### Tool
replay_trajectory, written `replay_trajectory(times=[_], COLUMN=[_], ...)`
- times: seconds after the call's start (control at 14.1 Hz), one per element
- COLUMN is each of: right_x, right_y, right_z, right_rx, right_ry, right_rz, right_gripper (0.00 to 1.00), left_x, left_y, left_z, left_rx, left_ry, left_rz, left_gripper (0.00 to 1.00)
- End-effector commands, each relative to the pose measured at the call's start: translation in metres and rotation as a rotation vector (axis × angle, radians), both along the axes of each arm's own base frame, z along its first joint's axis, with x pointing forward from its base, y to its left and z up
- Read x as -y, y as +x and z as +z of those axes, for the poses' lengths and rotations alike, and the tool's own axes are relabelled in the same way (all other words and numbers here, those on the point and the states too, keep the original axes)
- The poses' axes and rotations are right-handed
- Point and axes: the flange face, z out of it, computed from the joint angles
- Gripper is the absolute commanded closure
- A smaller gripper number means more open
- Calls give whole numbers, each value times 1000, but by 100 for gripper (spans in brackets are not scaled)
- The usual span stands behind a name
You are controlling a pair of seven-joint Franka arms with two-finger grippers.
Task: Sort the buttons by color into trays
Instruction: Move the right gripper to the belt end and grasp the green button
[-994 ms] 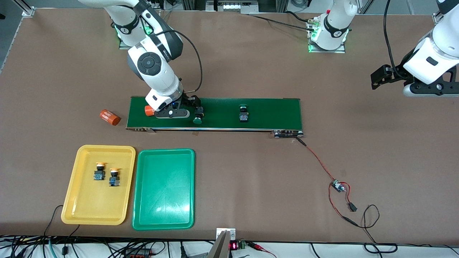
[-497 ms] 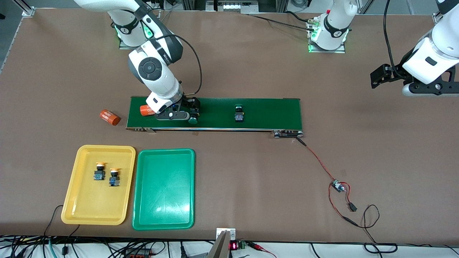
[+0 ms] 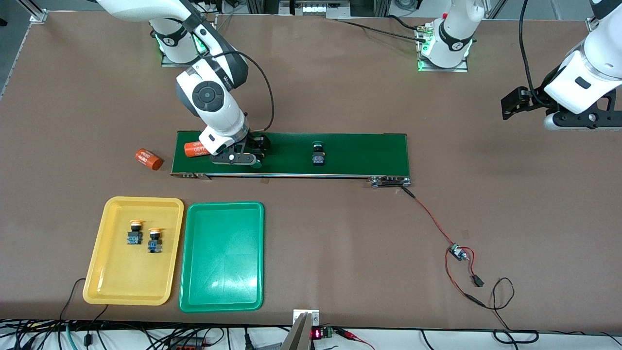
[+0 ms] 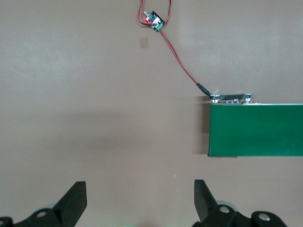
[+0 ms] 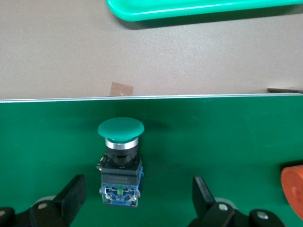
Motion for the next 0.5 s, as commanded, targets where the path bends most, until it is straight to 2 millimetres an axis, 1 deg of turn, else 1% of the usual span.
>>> replay_trajectory(times=[0.0,0.14,0.21,0.28,0.36,0.43], right_x=[-1,1,2,7,11,13], right_y=[4,5,5,7,9,10], right_z=[0,-3,-6,-10,-14,-17], right_rx=[1,-5,-8,-9,-7,-9], right_ry=[-7,-7,-9,-18,-30,-34], right_rz=[-12,-16,-14,-13,-6,-6], right_gripper=[0,1,6,10,12,12], left_x=[4,5,10,14,14,14], left_y=[-2,-1,-3,-3,-3,-3], left_z=[4,5,6,6,6,6], left_rx=[0,3,1,2,2,2], left_ry=[17,16,17,17,17,18], left_rz=[-28,-29,-37,-38,-38,-37], left_gripper=[0,0,0,0,0,0])
